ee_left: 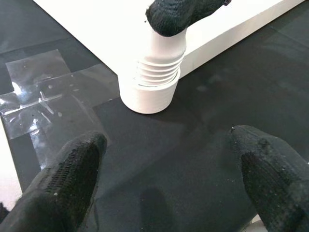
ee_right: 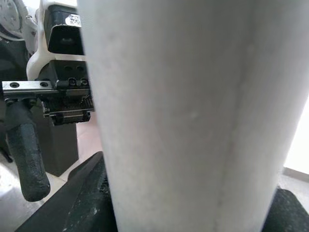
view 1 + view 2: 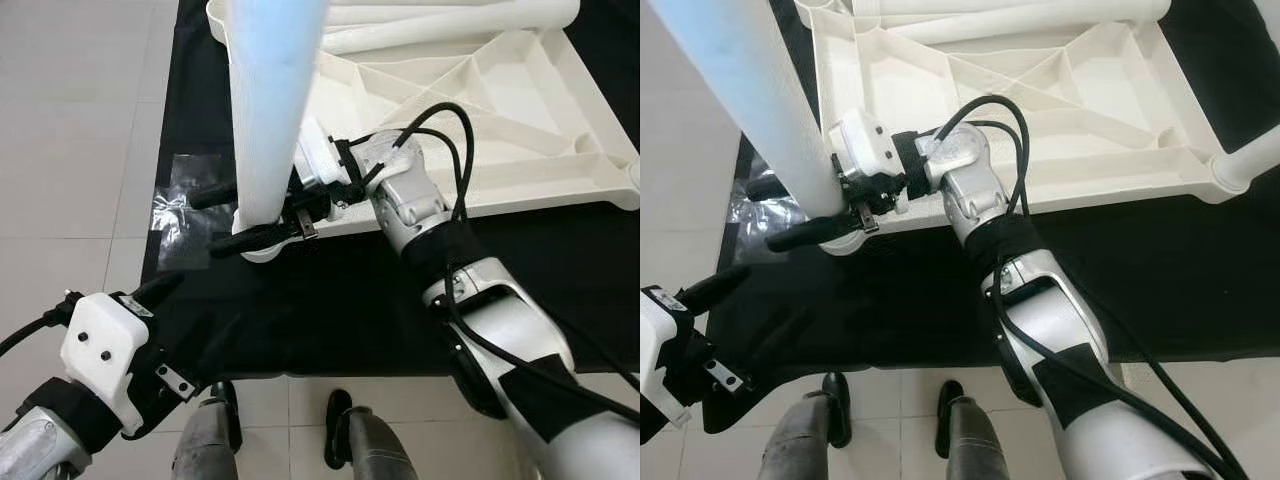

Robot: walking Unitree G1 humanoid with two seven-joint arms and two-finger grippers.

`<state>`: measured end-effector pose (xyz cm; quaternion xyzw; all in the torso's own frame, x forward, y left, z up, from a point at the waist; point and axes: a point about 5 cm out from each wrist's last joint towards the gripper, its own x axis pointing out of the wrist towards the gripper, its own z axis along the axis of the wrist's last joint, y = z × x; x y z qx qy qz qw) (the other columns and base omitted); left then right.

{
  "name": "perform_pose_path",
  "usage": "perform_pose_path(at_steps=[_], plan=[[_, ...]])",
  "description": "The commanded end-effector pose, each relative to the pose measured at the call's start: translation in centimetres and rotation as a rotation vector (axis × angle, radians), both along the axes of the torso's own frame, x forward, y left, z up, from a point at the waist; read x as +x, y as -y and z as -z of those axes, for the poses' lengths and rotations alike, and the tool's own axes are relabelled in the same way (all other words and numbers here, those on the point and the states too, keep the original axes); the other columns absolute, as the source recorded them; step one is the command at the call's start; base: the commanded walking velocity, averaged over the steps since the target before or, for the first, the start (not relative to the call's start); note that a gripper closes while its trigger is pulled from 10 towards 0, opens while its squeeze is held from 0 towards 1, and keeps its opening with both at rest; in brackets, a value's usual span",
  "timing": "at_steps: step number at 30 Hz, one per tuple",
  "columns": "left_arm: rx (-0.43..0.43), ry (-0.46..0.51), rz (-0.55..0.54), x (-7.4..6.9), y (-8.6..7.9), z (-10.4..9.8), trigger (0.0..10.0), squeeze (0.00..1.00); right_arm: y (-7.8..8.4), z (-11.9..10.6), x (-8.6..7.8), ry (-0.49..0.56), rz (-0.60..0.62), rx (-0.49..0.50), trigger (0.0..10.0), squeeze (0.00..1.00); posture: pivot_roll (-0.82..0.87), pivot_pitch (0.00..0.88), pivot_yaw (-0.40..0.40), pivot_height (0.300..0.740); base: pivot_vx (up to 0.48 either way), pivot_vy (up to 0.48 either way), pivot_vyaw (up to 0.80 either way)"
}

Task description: Building children table

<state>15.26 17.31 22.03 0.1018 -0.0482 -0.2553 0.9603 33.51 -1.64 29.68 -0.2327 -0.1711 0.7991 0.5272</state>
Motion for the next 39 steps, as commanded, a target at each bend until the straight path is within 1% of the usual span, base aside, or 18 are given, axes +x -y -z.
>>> perform_pose_path(at_steps=[1, 4, 7, 9, 10, 12, 13, 15, 18, 25, 28, 32, 34, 35, 36, 38, 39], plan=[[-0.012, -0.016, 0.011, -0.3, 0.3, 0.2, 10.0, 0.0, 0.5, 3.9, 0.3, -0.137, 0.008, -0.17, 10.0, 0.0, 0.24, 0.433, -0.126, 0.74, 0.0, 0.0, 0.0], [-0.016, -0.017, 0.015, -0.3, 0.4, 0.2, 10.0, 0.0, 0.4, 4.0, 0.6, -0.133, 0.023, -0.224, 10.0, 0.0, 0.24, 0.432, -0.127, 0.74, 0.0, 0.0, 0.0], [-0.016, -0.017, 0.015, -0.3, 0.4, 0.2, 10.0, 0.0, 0.4, 4.0, 0.6, -0.133, 0.023, -0.224, 10.0, 0.0, 0.24, 0.432, -0.127, 0.74, 0.0, 0.0, 0.0], [-0.018, -0.017, 0.015, -0.3, 0.5, 0.3, 10.0, 0.0, 0.2, 3.9, 0.8, -0.163, 0.037, -0.232, 10.0, 0.0, 0.24, 0.43, -0.129, 0.74, 0.0, 0.0, 0.0], [-0.019, -0.017, 0.016, -0.3, 0.5, 0.3, 10.0, 0.0, 0.1, 3.9, 0.9, -0.191, 0.047, -0.224, 10.0, 0.0, 0.24, 0.429, -0.13, 0.74, 0.0, 0.0, 0.0], [-0.02, -0.016, 0.017, -0.3, 0.5, 0.2, 10.0, 0.0, -0.1, 3.4, 1.2, -0.275, 0.052, -0.159, 10.0, 0.0, 0.24, 0.429, -0.131, 0.74, 0.0, 0.0, 0.0], [-0.02, -0.016, 0.017, -0.3, 0.5, 0.2, 10.0, 0.0, -0.1, 3.4, 1.2, -0.275, 0.052, -0.159, 10.0, 0.0, 0.24, 0.429, -0.131, 0.74, 0.0, 0.0, 0.0], [-0.021, -0.016, 0.016, -0.4, 0.5, 0.2, 10.0, 0.0, -0.2, 3.1, 1.2, -0.322, 0.045, -0.119, 10.0, 0.0, 0.24, 0.429, -0.131, 0.74, 0.0, 0.0, 0.0], [-0.021, -0.016, 0.016, -0.4, 0.5, 0.2, 10.0, 0.0, -0.2, 3.1, 1.2, -0.327, 0.044, -0.12, 10.0, 0.0, 0.24, 0.431, -0.129, 0.74, 0.0, 0.0, 0.0], [-0.024, -0.015, 0.017, -0.4, 0.5, 0.2, 10.0, 0.0, -0.1, 3.7, 1.5, -0.369, 0.061, -0.081, 10.0, 0.0, 0.24, 0.442, -0.131, 0.74, 0.0, 0.0, 0.0], [-0.024, -0.014, 0.016, -0.4, 0.5, 0.1, 10.0, 0.0, 0.1, 3.9, 1.6, -0.377, 0.07, -0.075, 10.0, 0.0, 0.24, 0.442, -0.132, 0.74, 0.0, 0.0, 0.0], [-0.026, -0.013, 0.015, -0.4, 0.5, 0.1, 10.0, 0.0, 0.5, 4.4, 1.8, -0.357, 0.114, -0.064, 10.0, 0.0, 0.24, 0.442, -0.135, 0.74, 0.0, 0.0, 0.0], [-0.026, -0.012, 0.015, -0.4, 0.5, 0.2, 10.0, 0.0, 0.9, 4.7, 2.1, -0.312, 0.179, -0.051, 10.0, 0.0, 0.24, 0.442, -0.136, 0.74, 0.0, 0.0, 0.0], [-0.026, -0.012, 0.015, -0.4, 0.5, 0.2, 10.0, 0.0, 0.9, 4.7, 2.1, -0.312, 0.179, -0.051, 10.0, 0.0, 0.24, 0.442, -0.136, 0.74, 0.0, 0.0, 0.0], [-0.026, -0.012, 0.014, -0.3, 0.5, 0.2, 10.0, 0.0, 1.0, 4.8, 2.2, -0.293, 0.214, -0.043, 10.0, 0.0, 0.24, 0.442, -0.135, 0.74, 0.0, 0.0, 0.0], [-0.026, -0.012, 0.014, -0.3, 0.5, 0.2, 10.0, 0.0, 1.0, 4.8, 2.2, -0.293, 0.214, -0.043, 10.0, 0.0, 0.24, 0.442, -0.135, 0.74, 0.0, 0.0, 0.0], [-0.026, -0.011, 0.014, -0.3, 0.5, 0.2, 10.0, 0.0, 1.3, 4.9, 2.5, -0.282, 0.284, -0.025, 10.0, 0.0, 0.24, 0.439, -0.134, 0.74, 0.0, 0.0, 0.0]])
